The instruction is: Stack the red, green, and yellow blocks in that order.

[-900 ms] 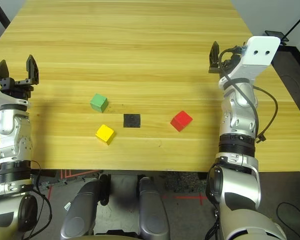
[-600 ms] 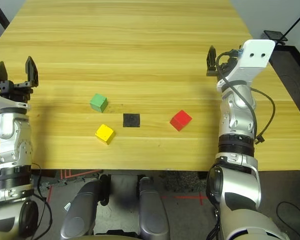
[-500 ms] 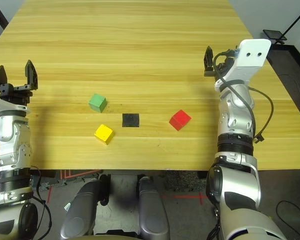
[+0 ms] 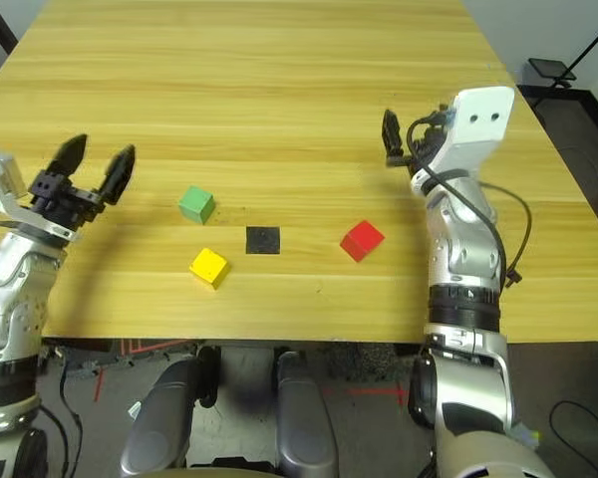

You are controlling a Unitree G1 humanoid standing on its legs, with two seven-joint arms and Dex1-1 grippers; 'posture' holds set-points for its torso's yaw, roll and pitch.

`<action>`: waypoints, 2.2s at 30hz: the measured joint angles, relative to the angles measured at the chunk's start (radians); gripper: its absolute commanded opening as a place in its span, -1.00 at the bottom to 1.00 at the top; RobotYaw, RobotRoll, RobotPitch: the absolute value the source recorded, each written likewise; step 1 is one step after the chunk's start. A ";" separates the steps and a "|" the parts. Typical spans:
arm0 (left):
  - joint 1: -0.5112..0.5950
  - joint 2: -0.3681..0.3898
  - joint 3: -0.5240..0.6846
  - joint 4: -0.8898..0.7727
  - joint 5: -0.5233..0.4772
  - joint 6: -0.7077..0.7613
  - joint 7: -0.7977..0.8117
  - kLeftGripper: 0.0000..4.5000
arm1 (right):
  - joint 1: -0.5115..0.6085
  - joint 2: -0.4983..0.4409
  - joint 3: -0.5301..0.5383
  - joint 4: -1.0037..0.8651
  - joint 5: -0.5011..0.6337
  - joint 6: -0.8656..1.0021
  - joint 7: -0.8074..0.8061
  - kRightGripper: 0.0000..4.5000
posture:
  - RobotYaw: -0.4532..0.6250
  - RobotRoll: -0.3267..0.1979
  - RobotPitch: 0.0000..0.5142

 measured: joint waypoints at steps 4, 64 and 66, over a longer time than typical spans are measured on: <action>-0.042 0.018 -0.028 -0.015 -0.029 0.044 -0.079 0.99 | 0.040 -0.039 0.002 -0.180 0.104 0.187 0.068 1.00 | 0.32 0.20 0.22; -0.283 0.106 -0.222 0.355 0.107 -0.060 -0.702 0.99 | 0.483 -0.381 0.040 -0.365 0.144 0.194 0.597 1.00 | 0.12 0.26 0.22; -0.281 0.104 -0.222 0.351 0.107 -0.057 -0.695 0.99 | 0.468 -0.368 0.056 -0.355 0.136 0.186 0.593 1.00 | 0.12 0.26 0.22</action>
